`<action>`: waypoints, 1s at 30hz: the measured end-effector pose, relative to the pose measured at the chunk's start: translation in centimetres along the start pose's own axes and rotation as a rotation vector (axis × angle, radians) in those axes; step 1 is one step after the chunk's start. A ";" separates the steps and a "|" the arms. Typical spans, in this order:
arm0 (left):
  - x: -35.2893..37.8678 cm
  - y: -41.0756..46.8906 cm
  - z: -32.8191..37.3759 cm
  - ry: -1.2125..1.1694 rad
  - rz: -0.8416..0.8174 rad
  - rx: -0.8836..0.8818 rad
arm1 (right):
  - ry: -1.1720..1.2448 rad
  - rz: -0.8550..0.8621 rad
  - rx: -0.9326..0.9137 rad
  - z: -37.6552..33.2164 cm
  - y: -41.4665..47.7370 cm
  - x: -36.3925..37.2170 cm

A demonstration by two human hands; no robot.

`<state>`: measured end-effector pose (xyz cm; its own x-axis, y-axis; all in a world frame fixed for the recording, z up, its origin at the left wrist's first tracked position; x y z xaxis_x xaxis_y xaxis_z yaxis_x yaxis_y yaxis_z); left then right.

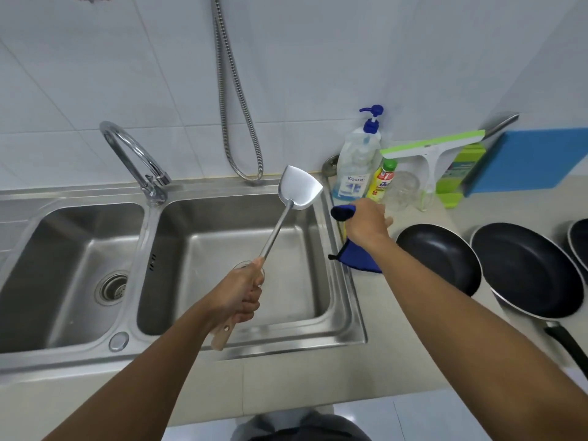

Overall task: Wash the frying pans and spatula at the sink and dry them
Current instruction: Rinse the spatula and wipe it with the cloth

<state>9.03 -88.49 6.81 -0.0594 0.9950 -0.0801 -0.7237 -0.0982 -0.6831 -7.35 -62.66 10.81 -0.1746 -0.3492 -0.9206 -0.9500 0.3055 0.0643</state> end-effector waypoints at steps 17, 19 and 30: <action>7.8 -0.4 -3.8 -0.133 0.033 -0.125 | -0.240 -0.151 -0.590 9.9 -10.0 9.9; 8.0 -0.7 -3.8 -0.144 0.039 -0.125 | -0.228 -0.242 -0.523 9.3 -8.7 10.5; 11.8 -2.8 -1.4 -0.018 -0.079 0.008 | 1.019 -0.386 0.399 3.8 -7.7 1.6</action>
<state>11.27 -76.50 6.77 -0.0142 0.9998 -0.0129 -0.7319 -0.0192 -0.6811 0.67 -62.18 7.34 -0.1906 -0.9762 -0.1036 -0.8683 0.2169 -0.4460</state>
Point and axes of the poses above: each hand's wrist, its own y-axis towards the middle knuckle, its own x-axis out of the palm, z = x × y, the point moved 7 cm from there along y, towards the middle knuckle, and after that the axes turned 15 degrees about z, right-handed, at the moved point
